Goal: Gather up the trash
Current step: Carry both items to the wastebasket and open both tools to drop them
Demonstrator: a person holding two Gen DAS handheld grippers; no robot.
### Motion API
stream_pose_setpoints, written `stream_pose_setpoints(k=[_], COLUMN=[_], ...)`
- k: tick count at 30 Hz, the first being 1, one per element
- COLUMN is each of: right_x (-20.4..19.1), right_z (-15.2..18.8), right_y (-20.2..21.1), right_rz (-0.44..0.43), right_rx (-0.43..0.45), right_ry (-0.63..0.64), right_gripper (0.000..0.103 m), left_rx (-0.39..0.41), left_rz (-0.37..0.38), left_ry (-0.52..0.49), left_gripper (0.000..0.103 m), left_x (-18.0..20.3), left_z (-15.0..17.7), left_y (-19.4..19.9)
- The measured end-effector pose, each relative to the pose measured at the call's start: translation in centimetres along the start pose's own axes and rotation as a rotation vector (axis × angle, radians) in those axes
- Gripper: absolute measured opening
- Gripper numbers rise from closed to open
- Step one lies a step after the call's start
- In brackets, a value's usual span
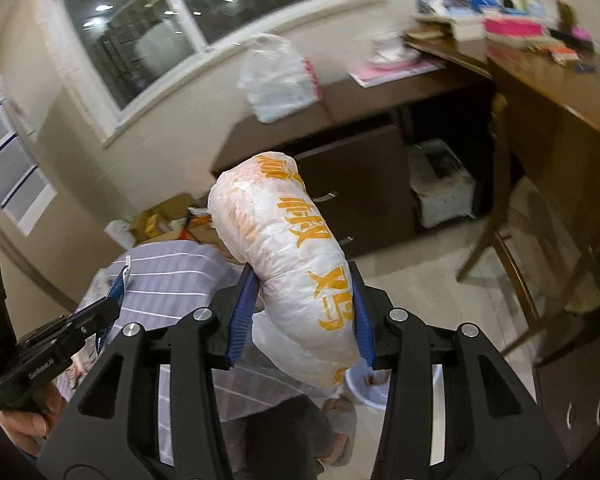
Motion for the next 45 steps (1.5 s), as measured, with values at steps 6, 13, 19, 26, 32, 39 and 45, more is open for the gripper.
stream_pose_setpoints(k=[6, 13, 19, 26, 32, 39, 45], right_x=[4.7, 8.1, 10.5, 12.1, 12.0, 9.4, 5.5], right_z=[2.9, 5.1, 6.0, 7.4, 7.6, 6.5, 4.6], right_y=[-2.8, -5.3, -7.4, -8.5, -8.0, -6.8, -5.4], right_rz=[0.075, 0.116, 0.119, 0.149, 0.187, 0.181, 0.140], right_rx=[-0.079, -0.138, -0.156, -0.191, -0.199, -0.173, -0.133], right_ry=[-0.066, -0.144, -0.219, -0.274, -0.255, -0.226, -0.186], right_gripper=[0.044, 0.045, 0.068, 0.094, 0.097, 0.097, 0.097], left_rx=[-0.107, -0.230, -0.324, -0.325, -0.273, -0.184, -0.087], left_rz=[0.031, 0.057, 0.071, 0.005, -0.027, -0.046, -0.062], left_ry=[-0.055, -0.078, -0.087, -0.081, -0.094, -0.102, -0.085], left_gripper=[0.011, 0.011, 0.017, 0.081, 0.087, 0.089, 0.093], left_x=[3.5, 6.2, 7.3, 5.6, 4.5, 3.2, 1.4], left_z=[2.3, 5.4, 7.5, 7.3, 5.7, 3.3, 0.9], left_y=[-5.5, -11.2, -14.7, -15.4, -13.8, -10.3, -5.6])
Point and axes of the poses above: each gripper's, at about its wrist camera, not at the fingertips, and y roughly against the way its jaws point, x to its right, z to its underside, the point moved 9 cm from there along -y, roughly the way its jaws point, and after that the axes turned 11 degrees about x, right-handed, at the moved point
